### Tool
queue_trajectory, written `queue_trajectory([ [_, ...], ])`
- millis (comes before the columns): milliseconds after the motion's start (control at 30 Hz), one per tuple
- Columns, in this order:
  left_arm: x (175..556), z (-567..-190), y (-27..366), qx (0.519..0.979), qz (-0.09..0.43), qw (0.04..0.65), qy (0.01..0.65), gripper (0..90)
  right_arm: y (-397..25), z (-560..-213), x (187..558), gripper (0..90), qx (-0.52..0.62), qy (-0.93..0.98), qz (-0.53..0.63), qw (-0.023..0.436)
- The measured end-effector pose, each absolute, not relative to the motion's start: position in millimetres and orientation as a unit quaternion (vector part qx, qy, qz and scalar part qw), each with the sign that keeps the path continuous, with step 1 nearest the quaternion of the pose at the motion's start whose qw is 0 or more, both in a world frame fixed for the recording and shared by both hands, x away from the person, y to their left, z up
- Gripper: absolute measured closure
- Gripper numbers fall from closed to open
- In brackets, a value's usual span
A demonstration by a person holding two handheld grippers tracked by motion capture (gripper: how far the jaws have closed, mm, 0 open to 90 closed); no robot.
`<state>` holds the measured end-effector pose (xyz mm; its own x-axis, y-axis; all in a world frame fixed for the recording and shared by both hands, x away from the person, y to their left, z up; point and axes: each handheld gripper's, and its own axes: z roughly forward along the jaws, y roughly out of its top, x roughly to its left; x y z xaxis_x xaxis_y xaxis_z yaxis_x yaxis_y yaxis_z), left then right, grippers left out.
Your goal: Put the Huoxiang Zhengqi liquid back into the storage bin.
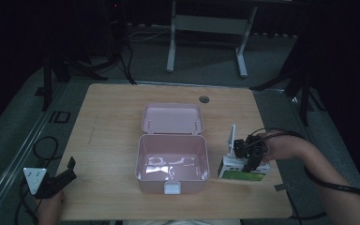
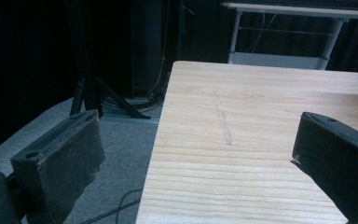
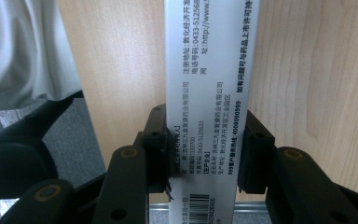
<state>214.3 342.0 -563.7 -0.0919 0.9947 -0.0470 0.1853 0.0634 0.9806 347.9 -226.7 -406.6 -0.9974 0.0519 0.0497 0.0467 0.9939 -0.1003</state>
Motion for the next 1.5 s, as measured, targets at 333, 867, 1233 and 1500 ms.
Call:
queue_trajectory([
  [333, 214, -564, 342, 0.508, 0.458, 0.442, 0.58, 2.1, -224, -373, 339, 61.9, -0.023, -0.999, 0.048, 0.005],
  [867, 214, -564, 342, 0.509, 0.457, 0.442, 0.581, 2.1, -213, -316, 327, 61.9, -0.018, -0.998, 0.052, -0.02],
  [1233, 214, -564, 342, 0.508, 0.457, 0.442, 0.581, 2.1, -205, -296, 333, 61.9, -0.025, -0.999, 0.039, -0.022],
  [1500, 214, -564, 342, 0.509, 0.458, 0.441, 0.58, 2.1, -191, -292, 336, 61.9, -0.022, -0.999, 0.038, -0.021],
])
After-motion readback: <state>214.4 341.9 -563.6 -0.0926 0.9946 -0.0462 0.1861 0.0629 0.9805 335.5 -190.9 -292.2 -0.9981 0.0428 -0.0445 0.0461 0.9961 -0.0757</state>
